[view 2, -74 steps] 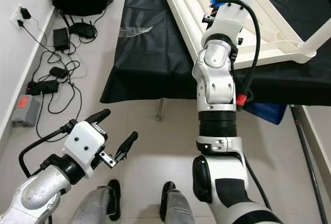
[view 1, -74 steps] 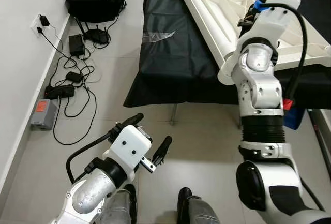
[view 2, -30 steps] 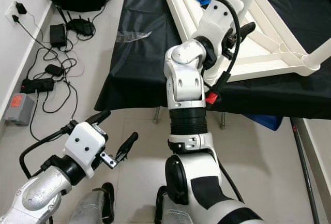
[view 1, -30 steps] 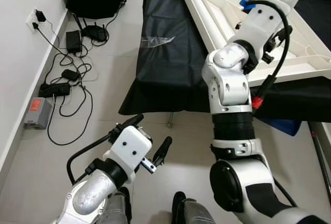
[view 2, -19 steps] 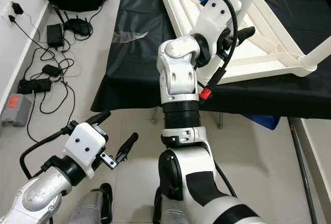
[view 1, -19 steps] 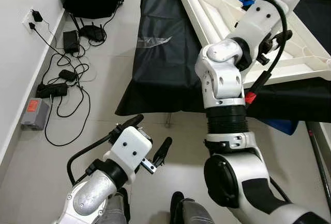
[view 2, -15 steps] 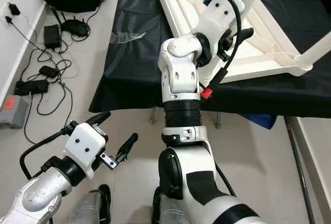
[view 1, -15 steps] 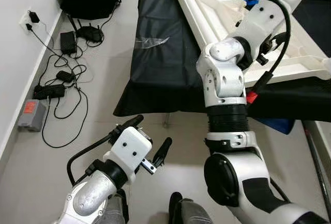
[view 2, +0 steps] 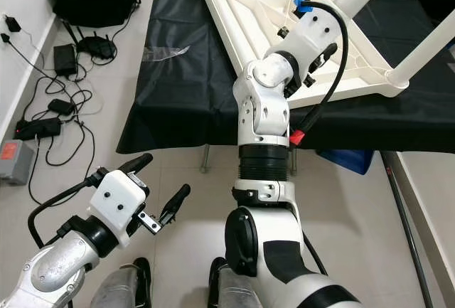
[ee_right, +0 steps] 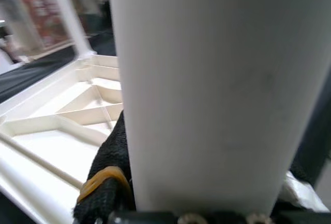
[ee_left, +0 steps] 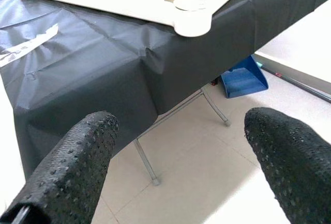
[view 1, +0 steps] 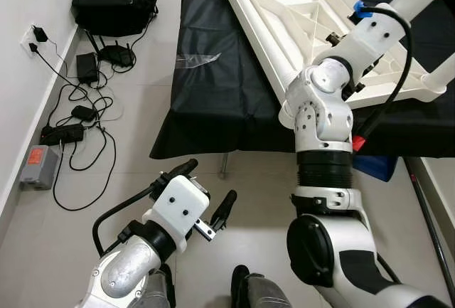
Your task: Building children table
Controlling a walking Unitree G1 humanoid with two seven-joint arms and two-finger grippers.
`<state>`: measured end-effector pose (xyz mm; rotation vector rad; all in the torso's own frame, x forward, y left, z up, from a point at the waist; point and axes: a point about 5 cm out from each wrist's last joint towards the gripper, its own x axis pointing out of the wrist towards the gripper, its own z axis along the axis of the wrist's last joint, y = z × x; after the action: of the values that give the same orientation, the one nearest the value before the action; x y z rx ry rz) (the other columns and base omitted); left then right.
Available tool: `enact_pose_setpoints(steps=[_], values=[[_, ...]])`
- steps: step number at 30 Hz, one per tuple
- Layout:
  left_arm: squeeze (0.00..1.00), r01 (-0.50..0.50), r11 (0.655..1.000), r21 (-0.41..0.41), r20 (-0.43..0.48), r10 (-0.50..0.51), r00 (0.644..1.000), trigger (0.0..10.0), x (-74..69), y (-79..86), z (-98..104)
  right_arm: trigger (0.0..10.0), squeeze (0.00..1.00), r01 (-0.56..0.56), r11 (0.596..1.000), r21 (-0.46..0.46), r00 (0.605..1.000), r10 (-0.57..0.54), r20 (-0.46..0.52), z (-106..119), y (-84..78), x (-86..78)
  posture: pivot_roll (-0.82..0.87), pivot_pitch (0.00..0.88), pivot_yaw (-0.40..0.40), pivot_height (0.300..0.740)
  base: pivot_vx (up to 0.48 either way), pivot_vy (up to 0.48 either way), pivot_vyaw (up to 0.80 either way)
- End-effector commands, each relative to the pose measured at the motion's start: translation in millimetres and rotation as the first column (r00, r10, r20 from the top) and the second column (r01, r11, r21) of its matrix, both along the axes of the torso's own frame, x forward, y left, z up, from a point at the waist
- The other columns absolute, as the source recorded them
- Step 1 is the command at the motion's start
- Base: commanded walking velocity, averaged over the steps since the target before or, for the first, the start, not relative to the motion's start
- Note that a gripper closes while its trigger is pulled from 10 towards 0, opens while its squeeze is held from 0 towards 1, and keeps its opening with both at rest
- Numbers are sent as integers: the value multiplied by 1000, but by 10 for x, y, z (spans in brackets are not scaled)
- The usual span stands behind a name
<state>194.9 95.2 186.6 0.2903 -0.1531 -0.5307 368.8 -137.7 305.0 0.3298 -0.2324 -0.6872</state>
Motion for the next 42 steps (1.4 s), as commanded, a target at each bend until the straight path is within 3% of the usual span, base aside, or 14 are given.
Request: enact_pose_setpoints(steps=[1, 2, 4, 6, 8, 9, 10, 11, 16, 21, 33, 36, 40, 42], values=[[0, 0, 1000, 5, -6, 0, 1000, 10000, -14, -9, -24, 10000, 0, -38, 999, 12, 979, 40, -200, -498, -6, 73, 161, 314, -69, 740, 0, 0, 0], [0, 0, 1000, 4, -4, 0, 1000, 10000, -10, -16, -22, 10000, 0, -172, 984, -54, 985, 172, -9, -220, 59, 62, 166, 304, -69, 740, 0, 0, 0], [0, 0, 1000, 4, -4, 0, 1000, 10000, -10, -16, -22, 10000, 0, -172, 984, -54, 985, 172, -9, -220, 59, 62, 166, 304, -69, 740, 0, 0, 0], [0, 1, 1000, -2, -3, -1, 1000, 10000, -5, -26, -16, 10000, 0, -356, 894, -273, 853, 430, 295, 345, 217, -102, 161, 301, -66, 740, 0, 0, 0], [0, 1, 1000, -2, -3, -1, 1000, 10000, -5, -26, -16, 10000, 0, -356, 894, -273, 853, 430, 295, 345, 217, -102, 161, 301, -66, 740, 0, 0, 0], [0, -1, 1000, -4, -1, 1, 1000, 10000, 4, -26, -13, 10000, 0, -405, 839, -363, 763, 529, 371, 534, 284, -203, 159, 286, -65, 740, 0, 0, 0], [0, -1, 1000, -4, -1, 1, 1000, 10000, 4, -26, -13, 10000, 0, -405, 839, -363, 763, 529, 371, 534, 284, -203, 159, 286, -65, 740, 0, 0, 0], [0, -4, 1000, -13, 0, 4, 1000, 10000, 18, -24, -5, 10000, 0, -436, 804, -405, 703, 585, 404, 650, 308, -279, 155, 283, -65, 740, 0, -300, 0], [0, -7, 1000, -22, 0, 7, 1000, 10000, 31, -25, 4, 10000, 0, -456, 781, -426, 661, 618, 425, 720, 317, -338, 154, 278, -63, 740, 153, -359, 0], [0, -60, 996, -67, -14, 59, 998, 10000, 95, 16, 30, 10000, 0, -517, 689, -508, 535, 723, 437, 818, 318, -438, 156, 281, -64, 740, 285, -382, 0], [0, -118, 991, -58, 1, 118, 993, 10000, 143, 75, 35, 10000, 0, -542, 638, -547, 519, 766, 380, 737, 281, -394, 155, 287, -60, 740, 308, -361, 0], [0, -127, 990, -64, -4, 127, 992, 10000, 163, 89, 36, 10000, 0, -572, 596, -564, 497, 798, 341, 717, 290, -375, 154, 286, -64, 740, 0, 0, 0], [0, -141, 987, -81, -22, 140, 990, 10000, 168, 108, 20, 10000, 0, -650, 468, -599, 399, 881, 254, 674, 273, -356, 154, 288, -65, 740, 0, 0, 0], [0, -139, 987, -80, -22, 138, 990, 10000, 164, 101, 20, 10000, 0, -639, 468, -610, 413, 878, 241, 665, 233, -348, 154, 290, -66, 740, 0, 0, 800]])
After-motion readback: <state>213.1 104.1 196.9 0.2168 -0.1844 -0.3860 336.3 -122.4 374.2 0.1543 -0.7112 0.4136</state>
